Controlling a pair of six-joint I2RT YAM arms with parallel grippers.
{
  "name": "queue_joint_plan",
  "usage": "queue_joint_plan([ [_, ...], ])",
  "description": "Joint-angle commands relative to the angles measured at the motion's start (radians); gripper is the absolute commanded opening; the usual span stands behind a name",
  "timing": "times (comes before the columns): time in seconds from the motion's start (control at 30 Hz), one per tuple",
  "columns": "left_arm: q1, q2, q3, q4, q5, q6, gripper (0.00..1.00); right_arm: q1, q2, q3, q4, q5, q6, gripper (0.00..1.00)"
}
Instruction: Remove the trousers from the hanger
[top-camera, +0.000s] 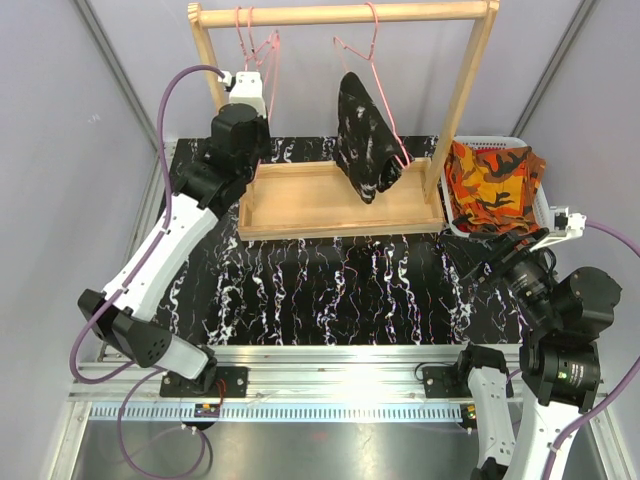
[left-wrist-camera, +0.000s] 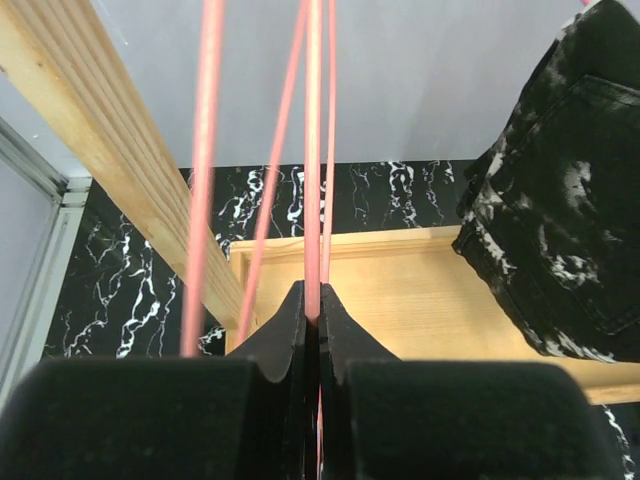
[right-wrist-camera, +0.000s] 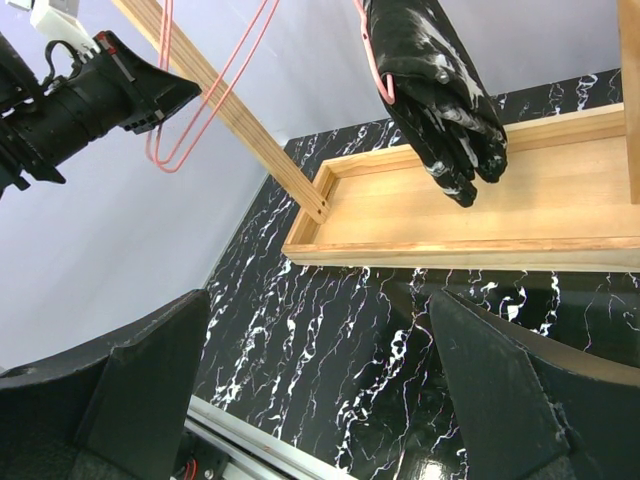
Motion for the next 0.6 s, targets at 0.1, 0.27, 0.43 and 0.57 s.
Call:
queue_joint_plan([
  [0.1,0.006,-0.062,0.009,-0.024,0.115,-0.08,0.11,0.006,0.007,0.013,-0.023,0.015,-0.043,0.99],
  [0.27,0.005,-0.102,-0.006,-0.024,0.242,-0.131,0.5,0.046,0.039,0.059,-0.109,0.134,-0.173,1.0],
  [0.43,-0.011,-0.189,-0.08,0.029,0.356,-0.191,0.99,0.082,0.044,0.065,-0.138,0.334,-0.204,1.0],
  [0.57,-0.122,-0.251,-0.099,0.023,0.269,-0.209,0.99,0.082,0.023,0.002,-0.121,0.437,-0.126,0.99],
])
